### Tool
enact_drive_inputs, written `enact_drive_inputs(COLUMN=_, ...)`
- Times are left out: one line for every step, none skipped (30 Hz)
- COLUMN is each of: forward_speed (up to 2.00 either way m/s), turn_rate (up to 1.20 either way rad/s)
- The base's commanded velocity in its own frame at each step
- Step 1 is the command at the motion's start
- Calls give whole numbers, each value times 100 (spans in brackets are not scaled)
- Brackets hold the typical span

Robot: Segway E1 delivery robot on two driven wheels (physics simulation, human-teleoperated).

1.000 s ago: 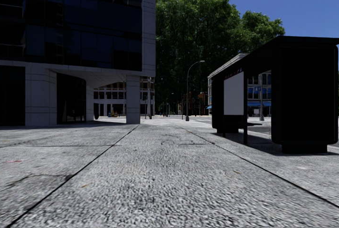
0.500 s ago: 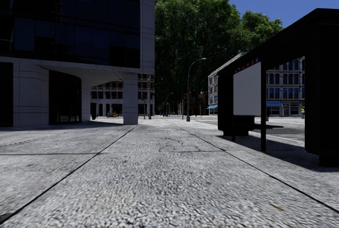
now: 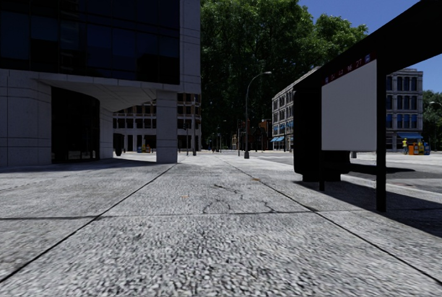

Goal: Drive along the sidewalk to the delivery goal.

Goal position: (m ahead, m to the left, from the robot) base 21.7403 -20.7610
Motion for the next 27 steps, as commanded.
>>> enact_drive_inputs(forward_speed=184, turn_rate=0)
enact_drive_inputs(forward_speed=184, turn_rate=0)
enact_drive_inputs(forward_speed=184, turn_rate=0)
enact_drive_inputs(forward_speed=184, turn_rate=0)
enact_drive_inputs(forward_speed=184, turn_rate=0)
enact_drive_inputs(forward_speed=184, turn_rate=0)
enact_drive_inputs(forward_speed=184, turn_rate=0)
enact_drive_inputs(forward_speed=184, turn_rate=0)
enact_drive_inputs(forward_speed=184, turn_rate=0)
enact_drive_inputs(forward_speed=184, turn_rate=0)
enact_drive_inputs(forward_speed=184, turn_rate=0)
enact_drive_inputs(forward_speed=184, turn_rate=0)
enact_drive_inputs(forward_speed=184, turn_rate=0)
enact_drive_inputs(forward_speed=184, turn_rate=0)
enact_drive_inputs(forward_speed=184, turn_rate=0)
enact_drive_inputs(forward_speed=184, turn_rate=0)
enact_drive_inputs(forward_speed=184, turn_rate=0)
enact_drive_inputs(forward_speed=184, turn_rate=0)
enact_drive_inputs(forward_speed=184, turn_rate=0)
enact_drive_inputs(forward_speed=184, turn_rate=0)
enact_drive_inputs(forward_speed=184, turn_rate=0)
enact_drive_inputs(forward_speed=184, turn_rate=0)
enact_drive_inputs(forward_speed=184, turn_rate=0)
enact_drive_inputs(forward_speed=184, turn_rate=0)
enact_drive_inputs(forward_speed=184, turn_rate=0)
enact_drive_inputs(forward_speed=184, turn_rate=0)
enact_drive_inputs(forward_speed=184, turn_rate=0)
